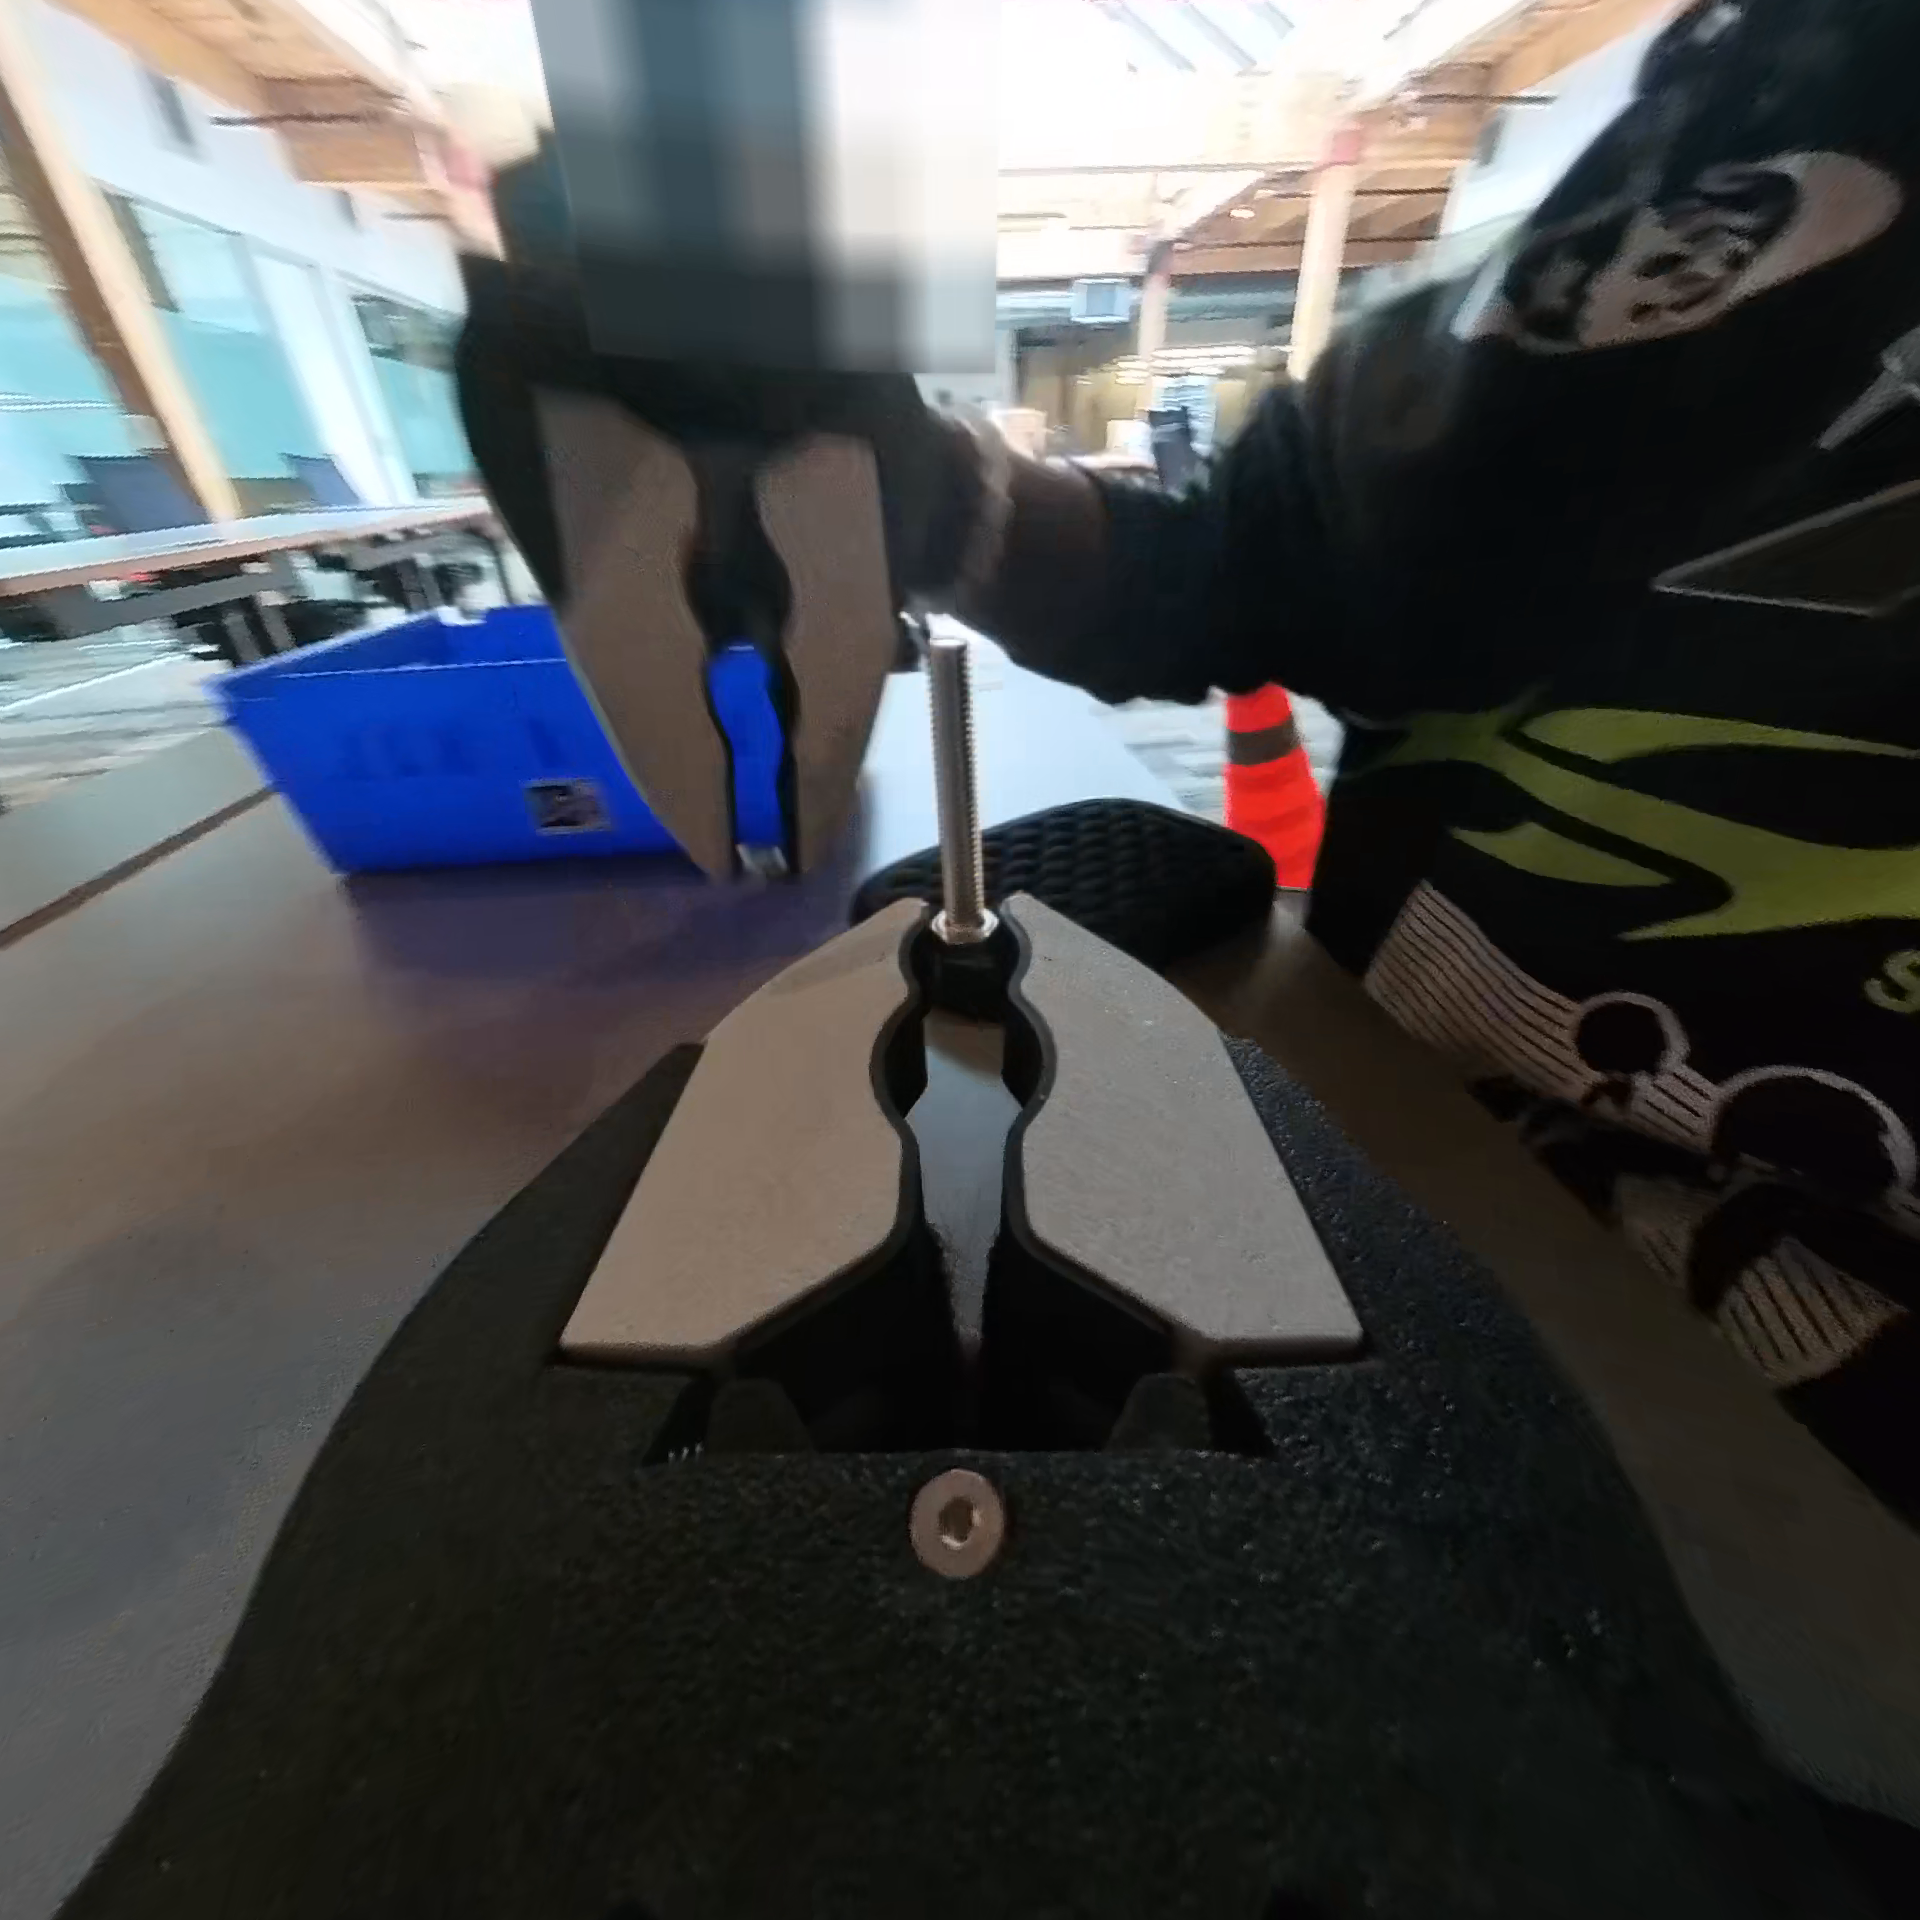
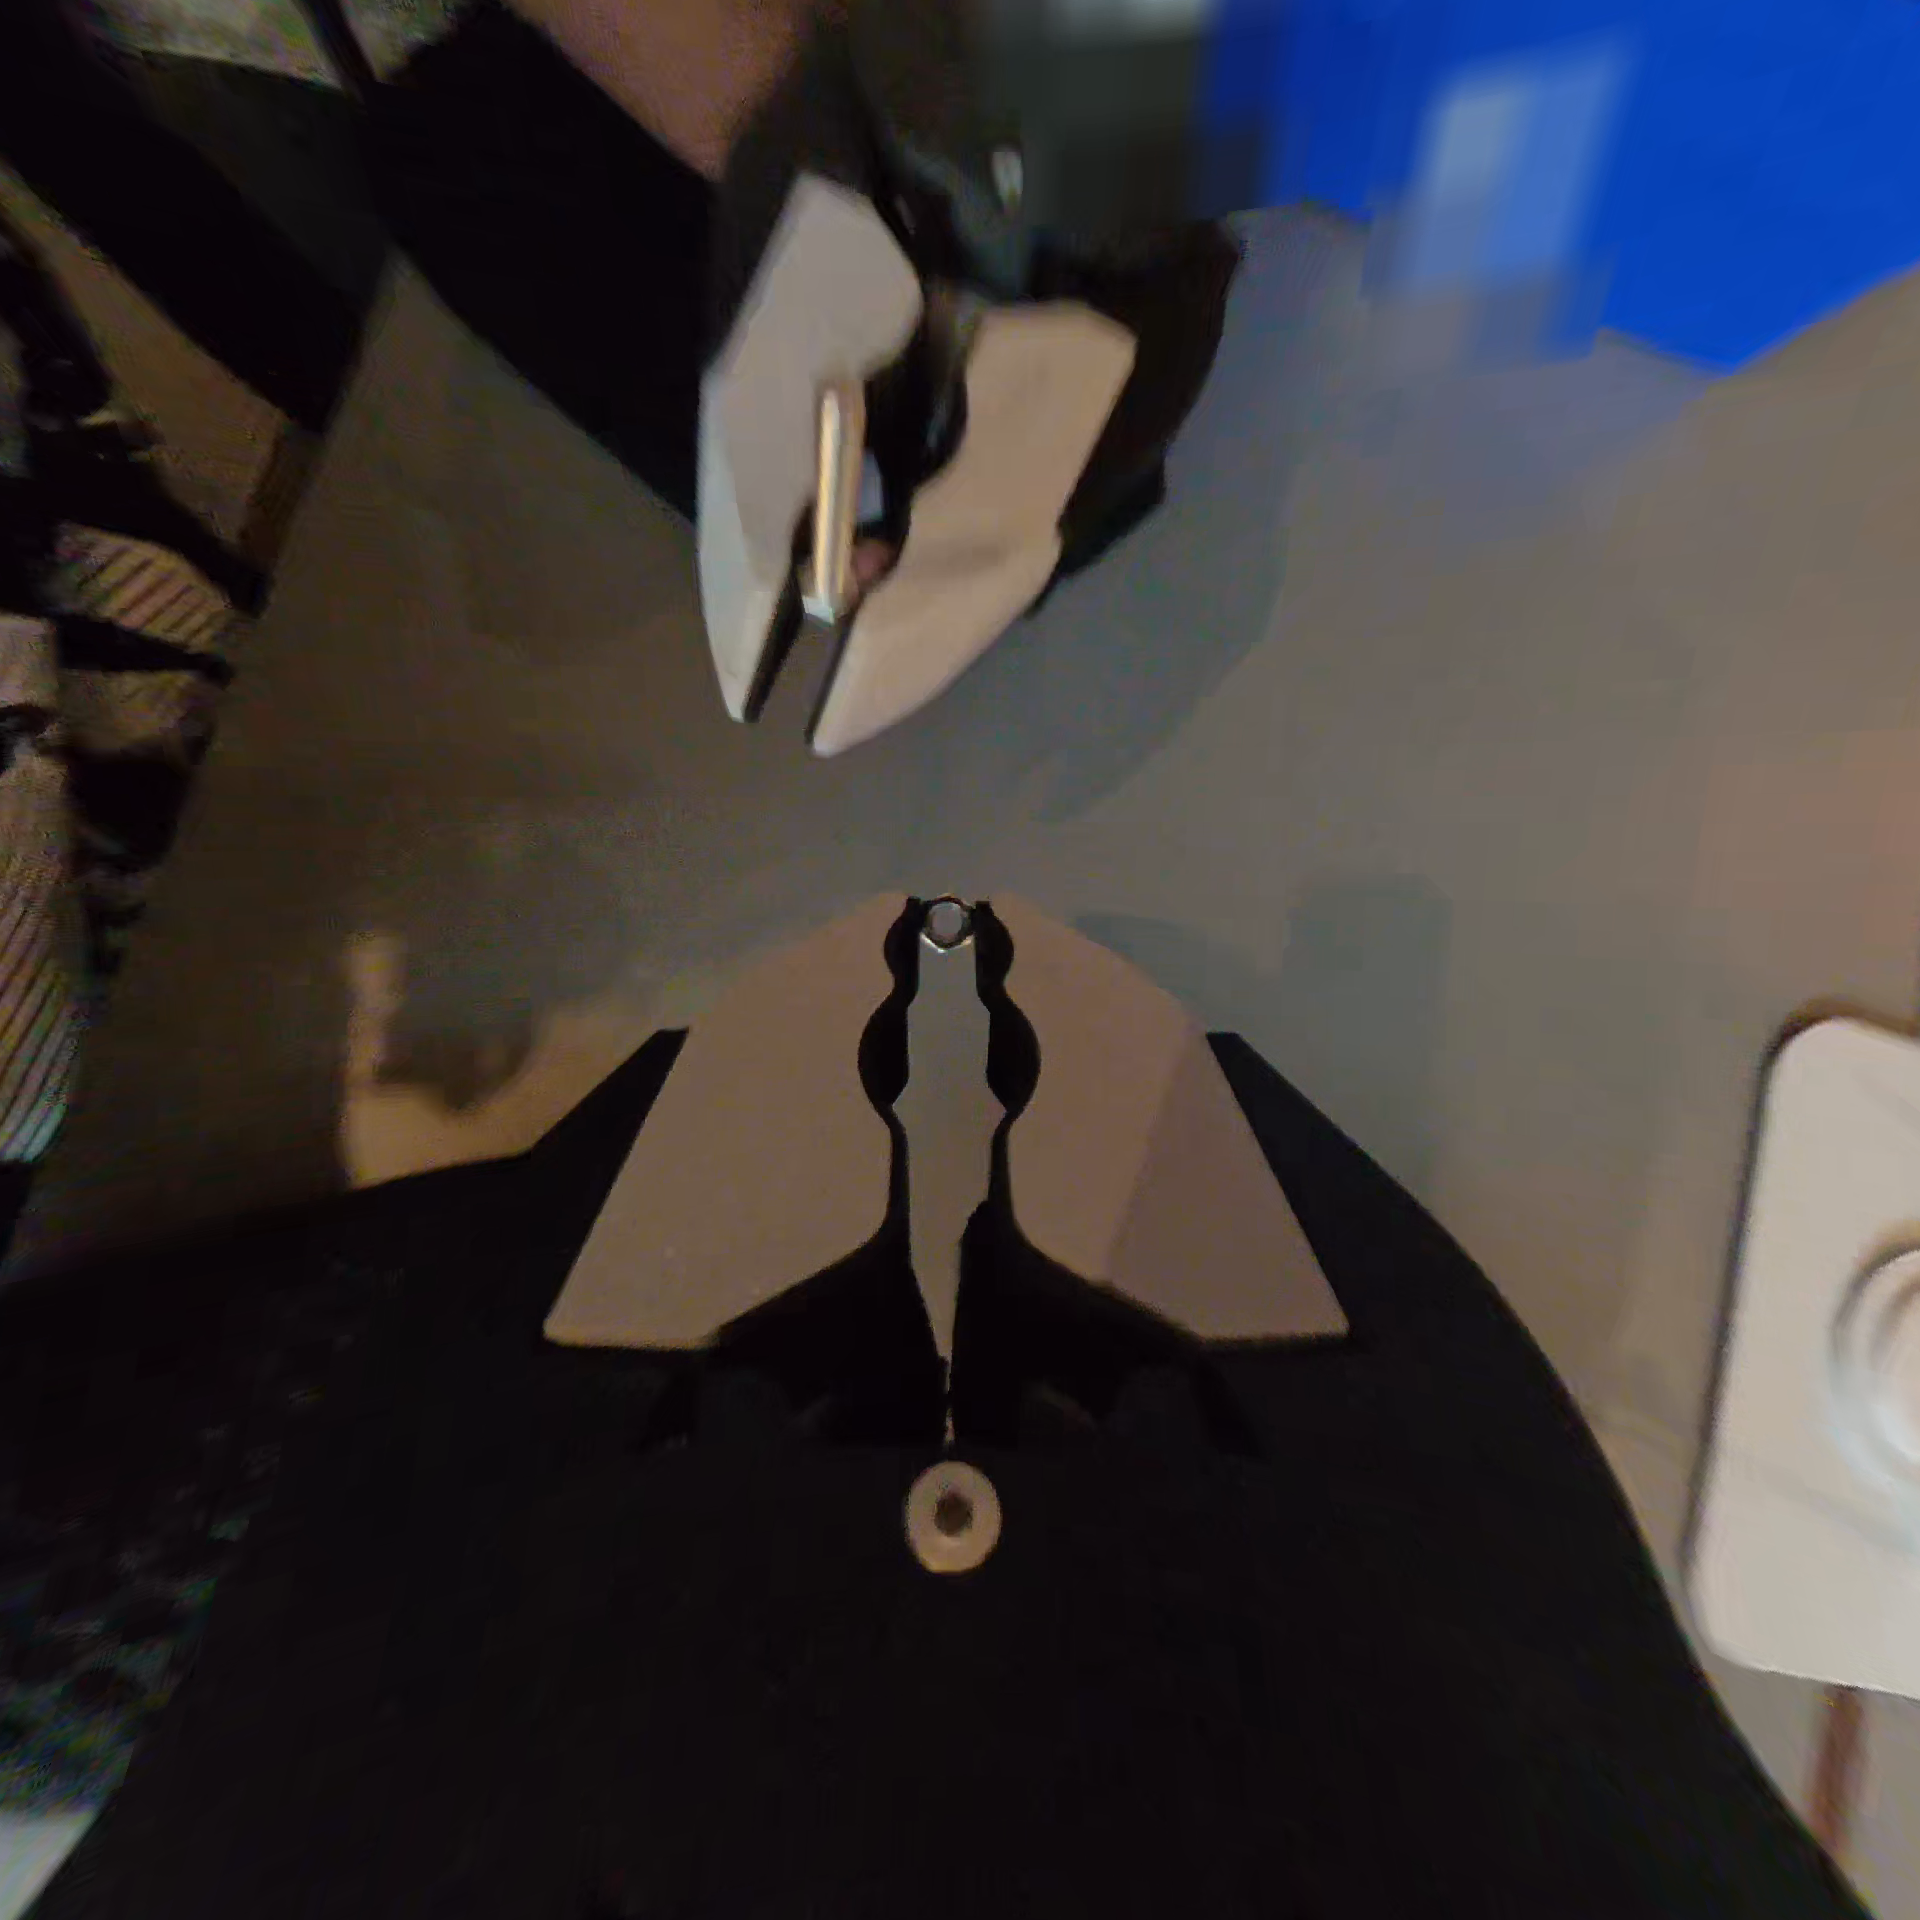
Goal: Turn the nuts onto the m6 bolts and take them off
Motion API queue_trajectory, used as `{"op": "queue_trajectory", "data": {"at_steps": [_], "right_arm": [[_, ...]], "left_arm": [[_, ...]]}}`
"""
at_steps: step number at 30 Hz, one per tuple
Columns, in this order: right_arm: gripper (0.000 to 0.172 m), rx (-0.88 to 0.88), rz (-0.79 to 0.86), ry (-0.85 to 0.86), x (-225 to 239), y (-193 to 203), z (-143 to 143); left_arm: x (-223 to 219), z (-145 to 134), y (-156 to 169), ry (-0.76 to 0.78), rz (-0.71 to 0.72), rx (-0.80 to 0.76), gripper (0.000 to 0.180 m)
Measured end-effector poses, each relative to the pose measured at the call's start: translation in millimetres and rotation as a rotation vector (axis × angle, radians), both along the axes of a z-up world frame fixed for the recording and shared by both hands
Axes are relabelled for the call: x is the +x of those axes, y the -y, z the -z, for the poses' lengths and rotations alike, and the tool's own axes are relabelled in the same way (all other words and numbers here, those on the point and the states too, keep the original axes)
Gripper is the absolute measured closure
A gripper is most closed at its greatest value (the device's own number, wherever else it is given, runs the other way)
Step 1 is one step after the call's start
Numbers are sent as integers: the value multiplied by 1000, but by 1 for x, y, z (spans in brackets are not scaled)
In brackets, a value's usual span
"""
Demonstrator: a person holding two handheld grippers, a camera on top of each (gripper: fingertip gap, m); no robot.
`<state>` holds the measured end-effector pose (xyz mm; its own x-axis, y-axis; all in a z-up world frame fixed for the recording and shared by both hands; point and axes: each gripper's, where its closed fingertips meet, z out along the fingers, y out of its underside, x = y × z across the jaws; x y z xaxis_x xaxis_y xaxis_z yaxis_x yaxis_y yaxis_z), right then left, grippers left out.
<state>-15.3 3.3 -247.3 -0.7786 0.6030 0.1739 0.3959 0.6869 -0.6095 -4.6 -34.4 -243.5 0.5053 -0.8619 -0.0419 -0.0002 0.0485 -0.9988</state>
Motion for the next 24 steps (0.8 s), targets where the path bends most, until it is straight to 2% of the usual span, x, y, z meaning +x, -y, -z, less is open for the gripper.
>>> {"op": "queue_trajectory", "data": {"at_steps": [3, 5, 8, 12, 17, 24], "right_arm": [[162, 31, -182, -53, 15, 18, -43], [162, 43, -345, -60, 24, 39, -59], [162, 90, -561, -40, 30, 64, -63], [162, 117, -743, 11, 24, 79, -60], [162, 168, -850, 129, 17, 78, -51], [162, 268, -872, 214, 15, 71, -43]], "left_arm": [[18, 7, 9, -49, 109, 4, 171], [22, 6, 15, -32, 165, -3, 171], [26, 8, 20, -42, 204, 0, 171], [28, 9, 23, -52, 227, -9, 171], [29, 12, 20, -68, 216, -25, 171], [29, 13, 20, -74, 211, -27, 171]]}}
